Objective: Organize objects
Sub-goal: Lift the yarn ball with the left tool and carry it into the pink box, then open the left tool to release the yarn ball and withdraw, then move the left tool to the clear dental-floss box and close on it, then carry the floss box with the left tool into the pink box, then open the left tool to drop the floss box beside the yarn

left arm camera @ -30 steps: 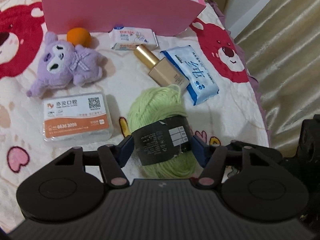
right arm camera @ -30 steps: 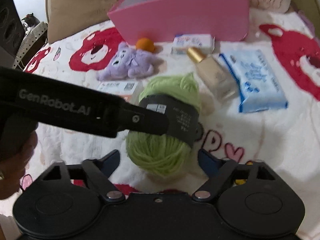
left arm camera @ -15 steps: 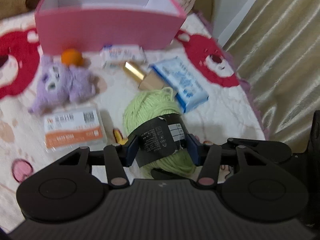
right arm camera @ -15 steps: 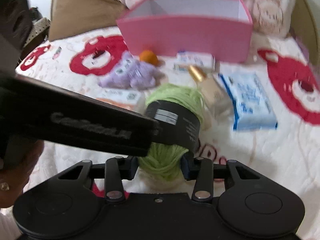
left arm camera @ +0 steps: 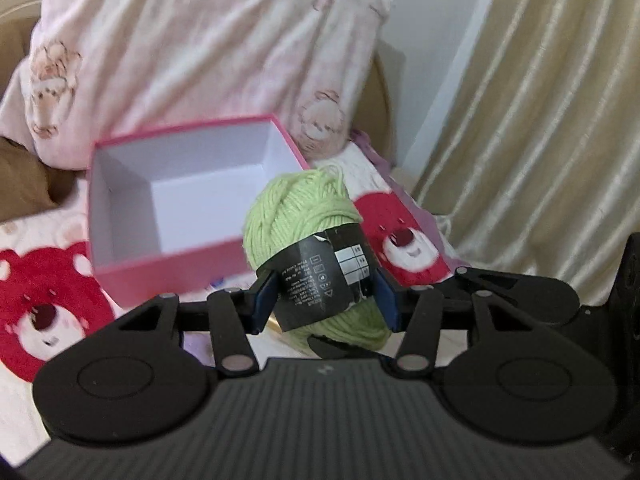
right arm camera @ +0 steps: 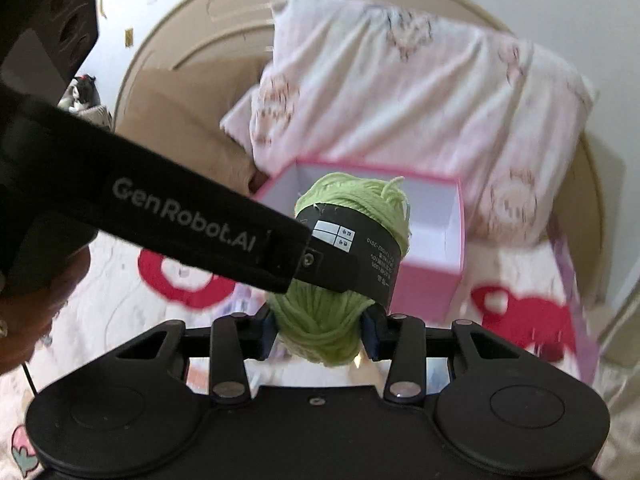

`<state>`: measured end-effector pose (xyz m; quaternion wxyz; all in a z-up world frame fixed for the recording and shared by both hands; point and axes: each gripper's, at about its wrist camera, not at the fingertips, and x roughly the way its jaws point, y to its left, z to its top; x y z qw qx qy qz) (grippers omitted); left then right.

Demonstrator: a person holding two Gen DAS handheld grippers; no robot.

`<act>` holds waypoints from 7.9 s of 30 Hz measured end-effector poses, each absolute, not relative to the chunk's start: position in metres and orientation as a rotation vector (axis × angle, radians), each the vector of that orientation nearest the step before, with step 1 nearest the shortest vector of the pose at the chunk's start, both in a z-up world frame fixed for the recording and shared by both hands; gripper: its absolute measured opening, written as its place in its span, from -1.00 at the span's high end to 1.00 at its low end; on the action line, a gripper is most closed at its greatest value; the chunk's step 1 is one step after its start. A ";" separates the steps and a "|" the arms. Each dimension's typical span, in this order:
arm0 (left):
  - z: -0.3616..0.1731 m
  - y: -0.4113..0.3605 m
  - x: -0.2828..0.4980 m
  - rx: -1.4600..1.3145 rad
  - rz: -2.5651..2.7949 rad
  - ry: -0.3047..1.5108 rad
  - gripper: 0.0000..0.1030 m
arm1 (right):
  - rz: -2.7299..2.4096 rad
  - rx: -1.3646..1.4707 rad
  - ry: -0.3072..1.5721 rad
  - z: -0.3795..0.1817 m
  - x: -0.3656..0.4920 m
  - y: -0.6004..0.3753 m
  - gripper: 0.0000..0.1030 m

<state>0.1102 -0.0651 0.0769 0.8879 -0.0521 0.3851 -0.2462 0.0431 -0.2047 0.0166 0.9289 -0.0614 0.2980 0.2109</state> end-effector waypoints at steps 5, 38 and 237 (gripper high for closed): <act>0.098 -0.069 0.144 -0.085 -0.498 0.779 0.01 | 0.429 -0.120 0.559 0.030 0.080 -0.210 0.11; -0.059 -0.074 0.359 -0.331 -0.346 1.026 0.30 | 0.351 -0.044 0.935 -0.080 0.286 -0.223 0.13; -0.065 -0.070 0.351 -0.311 -0.309 1.096 0.09 | 0.435 -0.147 0.926 -0.082 0.269 -0.203 0.07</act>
